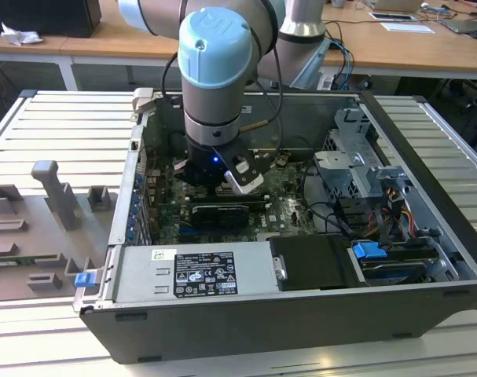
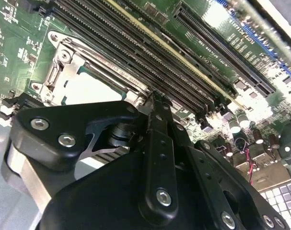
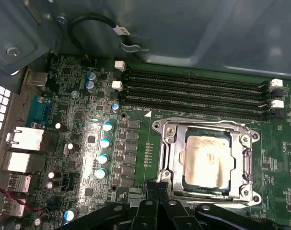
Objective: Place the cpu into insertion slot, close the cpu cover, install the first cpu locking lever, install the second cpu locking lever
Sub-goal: 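Install the second cpu locking lever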
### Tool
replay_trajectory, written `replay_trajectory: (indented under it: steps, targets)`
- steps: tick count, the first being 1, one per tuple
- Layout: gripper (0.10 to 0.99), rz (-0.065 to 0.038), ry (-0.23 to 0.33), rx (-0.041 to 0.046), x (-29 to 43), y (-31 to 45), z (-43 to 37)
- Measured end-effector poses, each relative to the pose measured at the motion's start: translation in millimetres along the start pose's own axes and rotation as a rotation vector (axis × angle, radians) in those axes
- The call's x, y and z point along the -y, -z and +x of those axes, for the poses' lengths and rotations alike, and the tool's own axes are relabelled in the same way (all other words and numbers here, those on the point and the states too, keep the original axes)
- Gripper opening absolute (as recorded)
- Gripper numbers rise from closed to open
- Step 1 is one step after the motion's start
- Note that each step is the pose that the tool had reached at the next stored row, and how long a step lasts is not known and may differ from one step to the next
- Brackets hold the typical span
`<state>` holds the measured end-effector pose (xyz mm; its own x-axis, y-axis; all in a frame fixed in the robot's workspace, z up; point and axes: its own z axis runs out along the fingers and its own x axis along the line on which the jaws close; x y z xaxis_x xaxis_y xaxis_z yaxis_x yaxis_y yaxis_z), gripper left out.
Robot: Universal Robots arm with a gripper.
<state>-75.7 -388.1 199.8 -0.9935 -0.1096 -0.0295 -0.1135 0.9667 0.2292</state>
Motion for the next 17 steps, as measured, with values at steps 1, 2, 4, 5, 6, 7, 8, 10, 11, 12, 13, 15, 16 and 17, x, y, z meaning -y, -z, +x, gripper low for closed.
replay_trajectory:
  steps: [1, 2, 4, 5, 6, 7, 8, 10, 11, 12, 13, 15, 16, 17]
  targets:
    - [0.106, -0.005, 0.002, 0.0001, 0.1, -0.5, 0.1]
    - [0.106, -0.009, 0.003, 0.0005, 0.2, -1.3, 0.2]
    - [0.106, -0.016, 0.005, 0.0004, 0.5, -2.3, 0.8]
    - [0.106, -0.018, 0.006, 0.0004, 0.6, -2.5, 1.1]
    - [0.106, -0.018, 0.007, 0.0006, 0.6, -2.6, 1.3]
    - [0.106, -0.018, 0.007, 0.0007, 0.5, -2.6, 1.3]
    - [0.106, -0.018, 0.007, 0.0006, 0.5, -2.1, 1.4]
    - [0.106, -0.018, 0.007, 0.0008, 0.2, -1.0, 1.3]
    - [0.106, -0.018, 0.007, 0.0009, -0.1, 0.1, 1.3]
    - [0.106, -0.018, 0.007, 0.0007, -0.4, 1.6, 1.3]
    - [0.106, -0.018, 0.007, 0.0007, -0.8, 3.4, 1.3]
    - [0.106, -0.018, 0.007, 0.0007, -1.7, 7.1, 1.1]
    - [0.106, -0.018, 0.007, 0.0007, -2.0, 8.4, 1.1]
    - [0.106, -0.018, 0.007, 0.0007, -2.3, 9.8, 1.1]
